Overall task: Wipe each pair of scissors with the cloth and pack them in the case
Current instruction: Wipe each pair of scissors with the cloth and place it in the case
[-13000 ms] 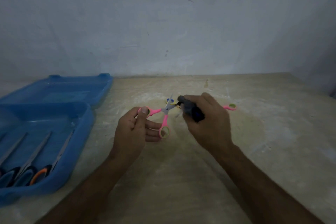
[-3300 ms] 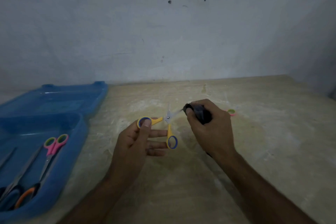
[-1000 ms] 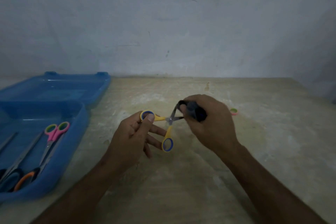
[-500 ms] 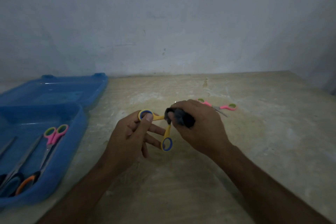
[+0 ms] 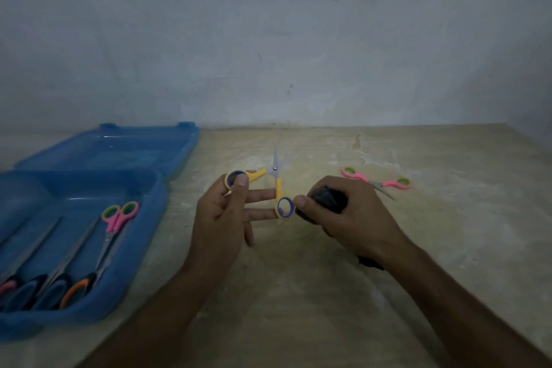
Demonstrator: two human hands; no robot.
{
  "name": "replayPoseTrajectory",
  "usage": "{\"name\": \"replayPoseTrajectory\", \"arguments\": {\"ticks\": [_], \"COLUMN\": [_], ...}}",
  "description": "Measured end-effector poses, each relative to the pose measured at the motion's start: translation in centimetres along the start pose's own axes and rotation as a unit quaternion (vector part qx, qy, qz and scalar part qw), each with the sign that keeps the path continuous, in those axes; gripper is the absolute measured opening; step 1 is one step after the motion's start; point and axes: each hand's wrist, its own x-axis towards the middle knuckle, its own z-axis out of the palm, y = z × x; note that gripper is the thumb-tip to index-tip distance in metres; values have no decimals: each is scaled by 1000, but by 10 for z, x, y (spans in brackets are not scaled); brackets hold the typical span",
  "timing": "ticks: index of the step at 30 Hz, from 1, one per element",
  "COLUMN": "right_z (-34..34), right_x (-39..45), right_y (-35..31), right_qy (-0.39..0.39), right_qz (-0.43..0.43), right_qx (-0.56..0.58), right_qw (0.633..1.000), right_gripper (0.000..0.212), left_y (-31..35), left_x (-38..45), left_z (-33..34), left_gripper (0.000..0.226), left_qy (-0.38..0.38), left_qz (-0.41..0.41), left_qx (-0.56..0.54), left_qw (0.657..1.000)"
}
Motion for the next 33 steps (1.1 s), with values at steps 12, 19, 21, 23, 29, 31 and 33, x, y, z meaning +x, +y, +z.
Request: {"name": "replayPoseTrajectory", "arguments": {"ticks": [12,19,21,23,29,31,33], "right_z": [-10,-23,-22,-21,-16,-15,-14], "right_x": [3,-1,-1,-3,-5,-3,-1], "right_y": [-16,-23,-24,-26,-33,-27,-19], "right_qy": [-72,-126,-129,-129,-86,-29,14], "right_qz": [103,113,101,88,29,11,17], "right_qx": [221,155,123,134,205,181,144], "right_qw": [967,973,979,979,975,983,989], "right_gripper": [20,26,28,30,38,26,12], "left_y": [-8,-9,-12,-13,-12,-10,-10], "left_x": [2,1,-1,-1,0,4,8], "left_z": [-5,-5,-2,-4,-4,-6,-10], "left_gripper": [34,48,45,42,23,16,17], "left_qy": [-9,-101,-125,-123,-35,11,34], "left_qz": [111,399,399,401,324,222,101], "left_qx": [140,555,559,549,362,257,147], "left_qw": [984,722,715,723,873,941,983]}}
